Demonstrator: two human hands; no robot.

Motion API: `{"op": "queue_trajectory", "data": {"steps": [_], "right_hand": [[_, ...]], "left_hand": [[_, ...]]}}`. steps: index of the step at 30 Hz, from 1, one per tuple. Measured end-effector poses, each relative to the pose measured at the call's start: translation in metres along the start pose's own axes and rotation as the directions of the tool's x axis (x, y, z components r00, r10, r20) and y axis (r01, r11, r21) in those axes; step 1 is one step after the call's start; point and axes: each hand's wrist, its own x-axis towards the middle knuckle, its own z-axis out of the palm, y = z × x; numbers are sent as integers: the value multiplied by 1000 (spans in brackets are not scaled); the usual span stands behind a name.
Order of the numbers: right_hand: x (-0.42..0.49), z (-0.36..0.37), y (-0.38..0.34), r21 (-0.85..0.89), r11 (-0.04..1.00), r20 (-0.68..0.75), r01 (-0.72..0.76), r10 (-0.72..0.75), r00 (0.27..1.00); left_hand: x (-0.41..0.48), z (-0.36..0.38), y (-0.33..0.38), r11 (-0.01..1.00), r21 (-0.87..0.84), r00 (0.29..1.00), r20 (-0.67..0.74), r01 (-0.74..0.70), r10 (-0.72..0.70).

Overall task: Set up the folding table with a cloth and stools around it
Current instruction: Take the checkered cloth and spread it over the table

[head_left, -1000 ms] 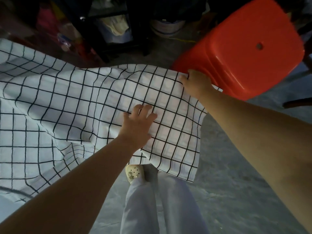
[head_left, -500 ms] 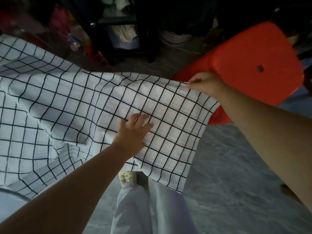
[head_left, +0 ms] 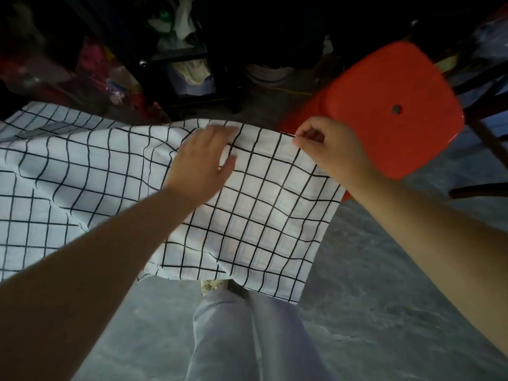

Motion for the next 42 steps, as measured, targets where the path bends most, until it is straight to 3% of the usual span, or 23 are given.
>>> {"op": "queue_trajectory", "data": {"steps": [3, 7, 11, 23, 32, 37, 42], "right_hand": [[-21, -7, -18, 12, 998, -27, 62, -62, 998], [-47, -21, -46, 14, 996, -76, 89, -87, 993], [-70, -41, -74, -42, 993, -99, 111, -115, 988], [-175, -100, -146, -181, 983, -302, 39, -94, 949], [-242, -125, -188, -128, 992, -466, -8, -53, 883], [-263, -142, -208, -244, 970, -474, -7, -113, 873], [-287, -168, -218, -274, 956, -450, 102, -222, 865]], "left_hand": [[32, -23, 0, 997, -62, 997, 65, -46, 50], [56, -44, 18, 966, -133, 911, 326, -221, 253], [49, -75, 43, 968, -61, 854, 459, -244, 244], [-30, -197, 61, 923, 70, 876, 347, -379, 334], [-93, -262, 72, 939, 21, 892, 318, -344, 320], [-132, -287, 94, 934, 151, 923, 266, -324, 278], [-172, -299, 112, 948, 201, 955, 217, -245, 201]]}}
